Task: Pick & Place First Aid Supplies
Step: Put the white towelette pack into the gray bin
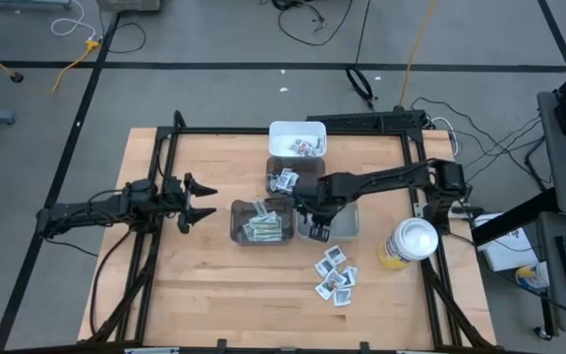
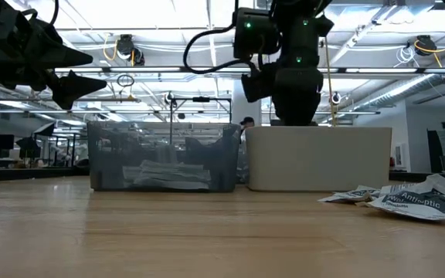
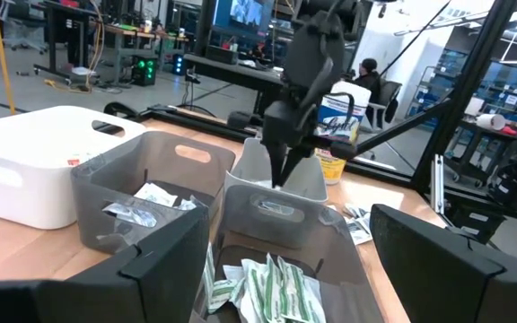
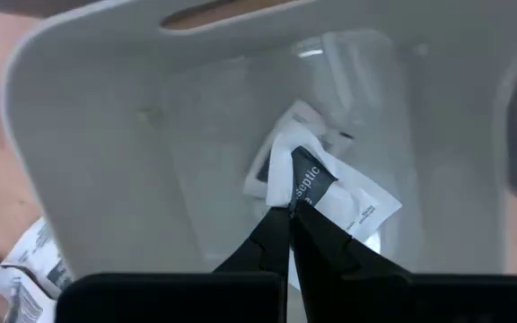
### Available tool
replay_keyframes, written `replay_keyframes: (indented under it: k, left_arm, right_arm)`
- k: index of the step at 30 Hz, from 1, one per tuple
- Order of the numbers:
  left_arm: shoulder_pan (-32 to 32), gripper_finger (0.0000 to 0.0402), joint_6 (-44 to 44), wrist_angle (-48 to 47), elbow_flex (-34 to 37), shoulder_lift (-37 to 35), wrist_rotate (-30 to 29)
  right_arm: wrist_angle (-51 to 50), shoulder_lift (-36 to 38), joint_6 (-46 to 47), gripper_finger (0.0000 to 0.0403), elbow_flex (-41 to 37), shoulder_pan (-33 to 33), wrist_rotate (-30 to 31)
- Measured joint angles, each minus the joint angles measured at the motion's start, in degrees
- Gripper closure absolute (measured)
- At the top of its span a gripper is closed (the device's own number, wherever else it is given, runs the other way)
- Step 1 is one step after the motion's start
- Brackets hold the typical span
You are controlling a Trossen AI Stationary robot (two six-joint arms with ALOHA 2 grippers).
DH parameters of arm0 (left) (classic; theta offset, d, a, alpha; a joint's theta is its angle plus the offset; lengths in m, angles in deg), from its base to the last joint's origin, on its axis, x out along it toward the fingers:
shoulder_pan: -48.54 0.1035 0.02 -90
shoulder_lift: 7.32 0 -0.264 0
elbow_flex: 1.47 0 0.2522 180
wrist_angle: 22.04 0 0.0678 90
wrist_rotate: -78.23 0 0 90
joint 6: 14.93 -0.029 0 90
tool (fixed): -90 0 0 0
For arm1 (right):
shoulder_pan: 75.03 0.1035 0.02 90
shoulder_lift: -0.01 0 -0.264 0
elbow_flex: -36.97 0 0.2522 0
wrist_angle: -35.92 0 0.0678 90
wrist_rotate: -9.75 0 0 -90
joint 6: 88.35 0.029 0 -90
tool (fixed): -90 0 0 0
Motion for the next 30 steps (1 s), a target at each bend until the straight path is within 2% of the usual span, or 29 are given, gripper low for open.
replay_keyframes:
  k: [10,23,30]
  left_arm:
    - [0.01,0.0091,0.00,0.00,-0.01,0.00,0.01]
    - [0.01,0.0091,0.00,0.00,0.01,0.01,0.01]
    - [0.01,0.0091,0.00,0.00,0.01,-0.01,-0.01]
  right_arm:
    - [2.16,-2.58,0.27,0.0388,-1.57,0.73,5.88]
    - [1.97,-1.85,-1.47,0.0233,-1.57,0.97,5.70]
    - [0.37,2.15,0.83,0.0205,-1.51,0.97,5.60]
